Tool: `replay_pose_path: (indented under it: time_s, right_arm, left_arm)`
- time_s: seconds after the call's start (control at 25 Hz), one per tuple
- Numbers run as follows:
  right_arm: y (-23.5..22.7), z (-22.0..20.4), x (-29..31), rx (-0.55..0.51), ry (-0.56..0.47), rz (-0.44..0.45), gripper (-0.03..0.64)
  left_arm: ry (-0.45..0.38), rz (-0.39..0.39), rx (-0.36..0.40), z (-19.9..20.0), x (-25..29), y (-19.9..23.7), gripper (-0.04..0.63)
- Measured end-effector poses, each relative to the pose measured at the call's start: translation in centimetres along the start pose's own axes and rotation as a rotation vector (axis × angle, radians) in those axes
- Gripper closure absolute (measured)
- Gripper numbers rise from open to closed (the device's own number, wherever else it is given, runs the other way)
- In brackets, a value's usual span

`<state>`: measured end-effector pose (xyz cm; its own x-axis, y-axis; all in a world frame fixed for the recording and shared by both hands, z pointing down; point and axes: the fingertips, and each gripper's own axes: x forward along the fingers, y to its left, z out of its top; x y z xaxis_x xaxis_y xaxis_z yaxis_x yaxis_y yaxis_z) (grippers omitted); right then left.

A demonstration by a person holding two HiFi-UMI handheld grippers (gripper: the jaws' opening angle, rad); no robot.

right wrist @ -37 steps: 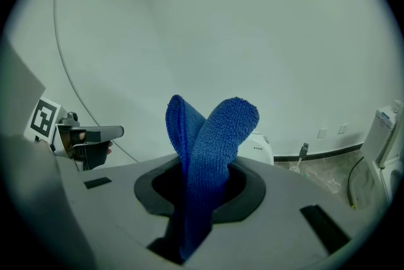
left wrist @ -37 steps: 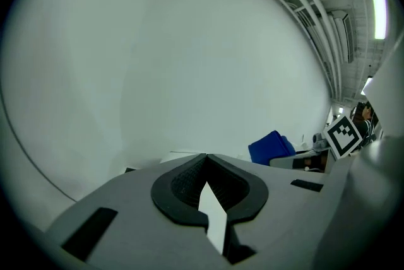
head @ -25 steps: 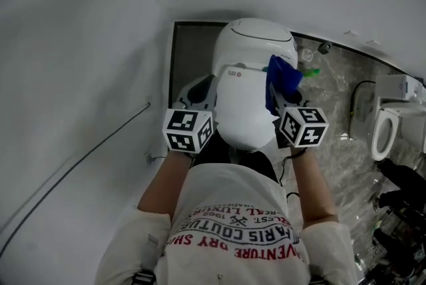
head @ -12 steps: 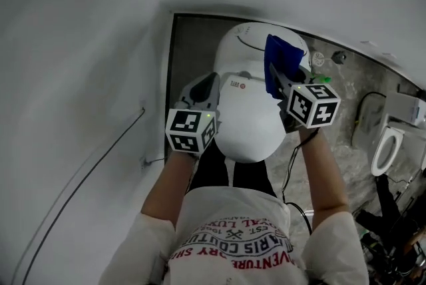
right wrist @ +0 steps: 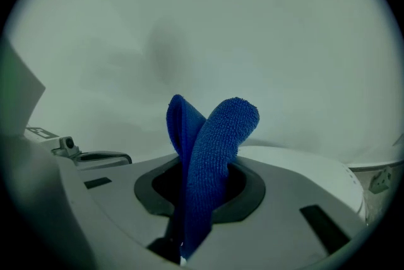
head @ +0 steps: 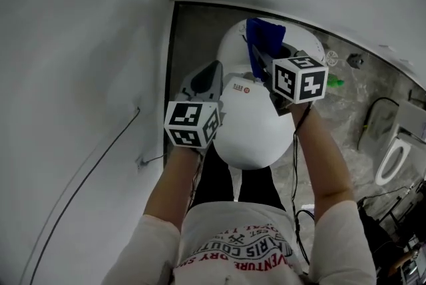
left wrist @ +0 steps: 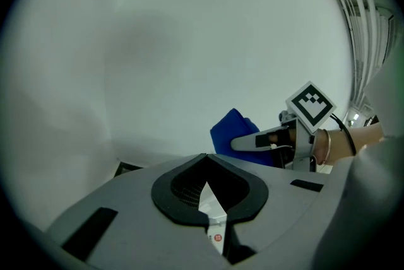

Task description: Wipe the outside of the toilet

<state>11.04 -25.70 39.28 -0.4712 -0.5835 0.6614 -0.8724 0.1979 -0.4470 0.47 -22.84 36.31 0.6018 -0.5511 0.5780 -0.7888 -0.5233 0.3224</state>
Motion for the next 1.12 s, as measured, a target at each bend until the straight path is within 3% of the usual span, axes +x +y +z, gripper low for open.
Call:
replay_pose_path:
  time_s: [0.2, 0.48, 1.12]
  right_arm:
    - [-1.9, -1.0, 2.7, -0.025, 0.062, -0.041, 0.545]
    - [-5.2, -1.0, 1.7, -0.088, 0.1, -0.1, 0.545]
    - [-14.4, -3.9, -7.0, 0.096, 0.01, -0.121, 0.545]
  left_arm:
    - [0.043, 0.018, -0.002, -2.4, 1.7, 0.9, 0.588]
    - [0.065, 0.016, -0.001, -3.3, 3.1, -0.7, 0.589]
    - [0.124, -0.118, 0.084, -5.7, 7.5, -12.8, 0.589]
